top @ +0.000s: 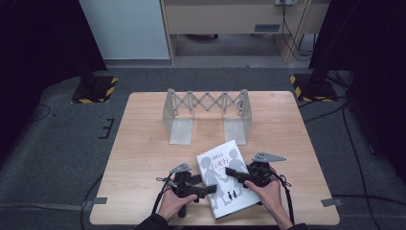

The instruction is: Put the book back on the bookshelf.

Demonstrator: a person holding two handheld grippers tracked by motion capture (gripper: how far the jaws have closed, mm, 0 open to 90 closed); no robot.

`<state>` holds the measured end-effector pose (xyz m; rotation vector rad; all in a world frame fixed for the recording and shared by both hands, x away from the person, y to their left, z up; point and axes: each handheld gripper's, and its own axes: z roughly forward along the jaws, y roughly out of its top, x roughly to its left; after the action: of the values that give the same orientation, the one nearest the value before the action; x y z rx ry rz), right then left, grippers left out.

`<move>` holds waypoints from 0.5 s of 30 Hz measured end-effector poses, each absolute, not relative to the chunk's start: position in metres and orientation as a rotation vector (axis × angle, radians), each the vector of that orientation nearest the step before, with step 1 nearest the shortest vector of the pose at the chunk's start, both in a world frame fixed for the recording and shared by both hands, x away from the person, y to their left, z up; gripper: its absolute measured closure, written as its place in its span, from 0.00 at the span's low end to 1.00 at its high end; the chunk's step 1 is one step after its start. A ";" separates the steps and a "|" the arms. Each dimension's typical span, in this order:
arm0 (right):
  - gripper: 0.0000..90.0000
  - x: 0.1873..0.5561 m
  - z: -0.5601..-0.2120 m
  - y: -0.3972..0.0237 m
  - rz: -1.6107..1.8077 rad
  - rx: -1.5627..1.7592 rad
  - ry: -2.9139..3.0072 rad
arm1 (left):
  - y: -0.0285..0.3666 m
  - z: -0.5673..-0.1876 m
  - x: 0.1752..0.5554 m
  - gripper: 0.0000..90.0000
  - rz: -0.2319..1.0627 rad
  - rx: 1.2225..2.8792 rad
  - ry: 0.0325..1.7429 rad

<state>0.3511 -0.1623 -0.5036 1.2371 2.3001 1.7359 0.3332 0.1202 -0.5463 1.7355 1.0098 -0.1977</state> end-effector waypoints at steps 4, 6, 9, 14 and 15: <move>0.65 0.352 -0.504 -0.159 1.751 1.242 2.298 | 0.122 -0.546 0.334 0.02 -0.187 1.745 1.010; 0.65 0.353 -0.505 -0.158 1.751 1.245 2.299 | 0.122 -0.546 0.334 0.03 -0.187 1.743 1.012; 0.61 0.353 -0.505 -0.158 1.736 1.255 2.298 | 0.122 -0.546 0.333 0.03 -0.184 1.732 1.023; 0.50 0.353 -0.502 -0.158 1.624 1.224 2.286 | 0.122 -0.547 0.333 0.05 -0.191 1.717 1.032; 0.48 0.353 -0.503 -0.159 1.624 1.231 2.285 | 0.122 -0.547 0.333 0.05 -0.189 1.719 1.032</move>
<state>0.3526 -0.1589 -0.5026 1.2315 2.2845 1.6244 0.3333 0.1223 -0.5466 1.7189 1.0323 -0.1886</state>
